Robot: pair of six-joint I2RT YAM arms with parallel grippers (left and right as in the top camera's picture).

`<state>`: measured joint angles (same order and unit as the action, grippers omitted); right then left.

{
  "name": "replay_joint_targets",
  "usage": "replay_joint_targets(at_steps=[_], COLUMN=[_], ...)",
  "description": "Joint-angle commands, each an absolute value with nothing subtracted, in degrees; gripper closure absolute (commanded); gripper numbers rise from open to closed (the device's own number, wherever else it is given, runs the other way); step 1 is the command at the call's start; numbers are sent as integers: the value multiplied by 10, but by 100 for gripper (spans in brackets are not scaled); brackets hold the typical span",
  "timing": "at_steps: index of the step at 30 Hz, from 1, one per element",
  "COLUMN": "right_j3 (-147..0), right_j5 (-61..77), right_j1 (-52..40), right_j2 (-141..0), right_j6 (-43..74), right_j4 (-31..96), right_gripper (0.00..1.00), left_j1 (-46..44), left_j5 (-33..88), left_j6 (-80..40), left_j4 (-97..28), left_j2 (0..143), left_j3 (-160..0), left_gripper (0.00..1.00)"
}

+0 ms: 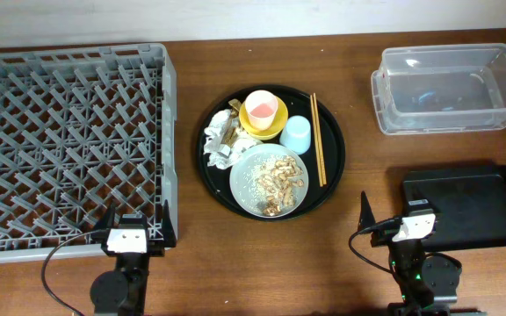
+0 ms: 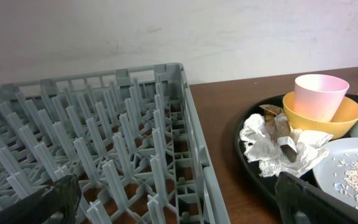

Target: Sort waste into correct bins and load items into the dishwasher rack

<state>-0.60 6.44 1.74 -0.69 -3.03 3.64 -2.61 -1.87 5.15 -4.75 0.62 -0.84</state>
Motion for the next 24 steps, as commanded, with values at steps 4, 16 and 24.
replay_joint_targets(at_steps=[4, 16, 24], right_j3=[-3, -3, -3], right_j5=[57, 57, 57], right_j1=[19, 19, 19], right_j2=[-5, -5, -5], right_j6=[-30, -30, -30], right_j4=[41, 41, 41], right_gripper=[2, 2, 2], left_j1=[-28, -29, -29], left_j5=[-13, 489, 363], left_j6=[61, -183, 71], left_j4=[-48, 239, -353], left_j2=[7, 7, 381], left_j3=[-5, -28, -491], left_gripper=[1, 1, 1])
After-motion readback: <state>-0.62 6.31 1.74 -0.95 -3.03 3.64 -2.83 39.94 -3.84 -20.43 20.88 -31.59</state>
